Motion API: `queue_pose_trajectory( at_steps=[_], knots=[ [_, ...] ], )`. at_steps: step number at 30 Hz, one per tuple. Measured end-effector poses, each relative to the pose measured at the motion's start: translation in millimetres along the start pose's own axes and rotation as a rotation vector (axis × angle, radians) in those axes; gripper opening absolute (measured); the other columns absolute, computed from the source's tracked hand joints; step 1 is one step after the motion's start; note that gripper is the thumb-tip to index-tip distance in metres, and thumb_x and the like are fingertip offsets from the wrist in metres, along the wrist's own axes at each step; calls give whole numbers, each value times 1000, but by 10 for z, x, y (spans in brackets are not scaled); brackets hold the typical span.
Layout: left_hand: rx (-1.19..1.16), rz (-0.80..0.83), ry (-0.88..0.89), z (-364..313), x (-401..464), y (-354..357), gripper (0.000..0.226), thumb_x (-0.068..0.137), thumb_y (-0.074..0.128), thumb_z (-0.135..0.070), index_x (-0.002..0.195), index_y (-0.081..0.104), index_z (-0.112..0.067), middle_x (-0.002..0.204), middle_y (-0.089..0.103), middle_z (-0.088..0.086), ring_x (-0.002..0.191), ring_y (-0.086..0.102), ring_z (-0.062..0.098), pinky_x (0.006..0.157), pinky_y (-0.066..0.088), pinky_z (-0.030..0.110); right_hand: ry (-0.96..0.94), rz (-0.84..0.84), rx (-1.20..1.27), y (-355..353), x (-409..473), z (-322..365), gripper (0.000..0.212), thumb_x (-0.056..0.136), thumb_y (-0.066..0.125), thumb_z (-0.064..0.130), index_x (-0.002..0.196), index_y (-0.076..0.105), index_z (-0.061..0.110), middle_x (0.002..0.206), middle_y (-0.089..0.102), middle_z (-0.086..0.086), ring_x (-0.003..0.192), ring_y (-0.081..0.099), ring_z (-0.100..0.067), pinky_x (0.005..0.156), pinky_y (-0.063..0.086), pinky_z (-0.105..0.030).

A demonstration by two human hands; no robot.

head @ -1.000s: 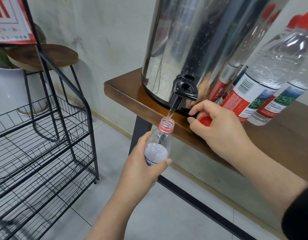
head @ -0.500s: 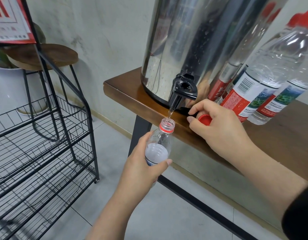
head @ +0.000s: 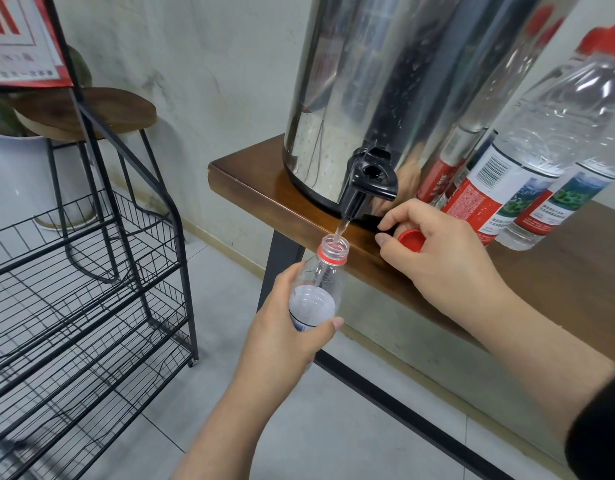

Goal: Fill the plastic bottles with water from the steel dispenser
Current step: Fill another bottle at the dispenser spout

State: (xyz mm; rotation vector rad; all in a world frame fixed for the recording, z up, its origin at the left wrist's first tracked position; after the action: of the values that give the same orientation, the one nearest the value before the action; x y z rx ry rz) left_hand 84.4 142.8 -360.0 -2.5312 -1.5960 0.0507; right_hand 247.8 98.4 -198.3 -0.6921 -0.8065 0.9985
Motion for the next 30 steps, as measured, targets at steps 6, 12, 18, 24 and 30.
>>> queue_pose_trajectory(
  at_steps=[6, 12, 18, 24, 30],
  knots=[
    [5, -6, -10, 15, 1, -5, 80, 81, 84, -36, 142, 36, -54, 126, 57, -25, 116, 58, 4, 72, 43, -3, 2, 2, -8, -3, -1, 0, 7, 91, 69, 40, 93, 63, 40, 89, 65, 17, 86, 57, 4, 60, 40, -10],
    [15, 1, -16, 33, 13, 2, 80, 81, 84, -38, 141, 35, -55, 129, 56, -25, 118, 58, 5, 74, 43, -4, 10, 7, 9, 4, -2, 6, 6, 91, 68, 39, 93, 62, 40, 88, 66, 15, 83, 60, -1, 64, 41, -18],
    [14, 6, -21, 41, 16, 12, 80, 81, 84, -37, 141, 35, -55, 128, 56, -25, 118, 58, 6, 72, 44, -4, 9, 3, -2, 1, -3, 5, 6, 91, 68, 40, 92, 62, 41, 89, 65, 17, 84, 58, 3, 63, 40, -17],
    [9, 4, -26, 40, 16, 10, 78, 81, 84, -37, 139, 35, -56, 127, 56, -26, 115, 58, 4, 70, 43, -4, 1, -7, 5, -2, 5, -4, 7, 89, 69, 39, 88, 62, 40, 83, 66, 15, 82, 59, 0, 62, 39, -17],
    [7, 5, -23, 32, 12, 5, 78, 81, 84, -36, 139, 35, -56, 126, 56, -26, 114, 58, 5, 68, 43, -3, 4, -4, 15, -3, 1, -3, 6, 90, 69, 39, 89, 63, 40, 84, 66, 16, 82, 59, -1, 65, 42, -22]
  ],
)
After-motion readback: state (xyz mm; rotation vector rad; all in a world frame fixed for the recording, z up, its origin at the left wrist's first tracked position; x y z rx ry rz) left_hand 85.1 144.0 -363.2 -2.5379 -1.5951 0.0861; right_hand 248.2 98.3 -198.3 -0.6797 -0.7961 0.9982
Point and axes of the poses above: each hand's wrist, its own x-axis towards the middle knuckle, its own y-axis out of the palm, z = x × y, the point moved 10 cm from there along x, towards the middle knuckle
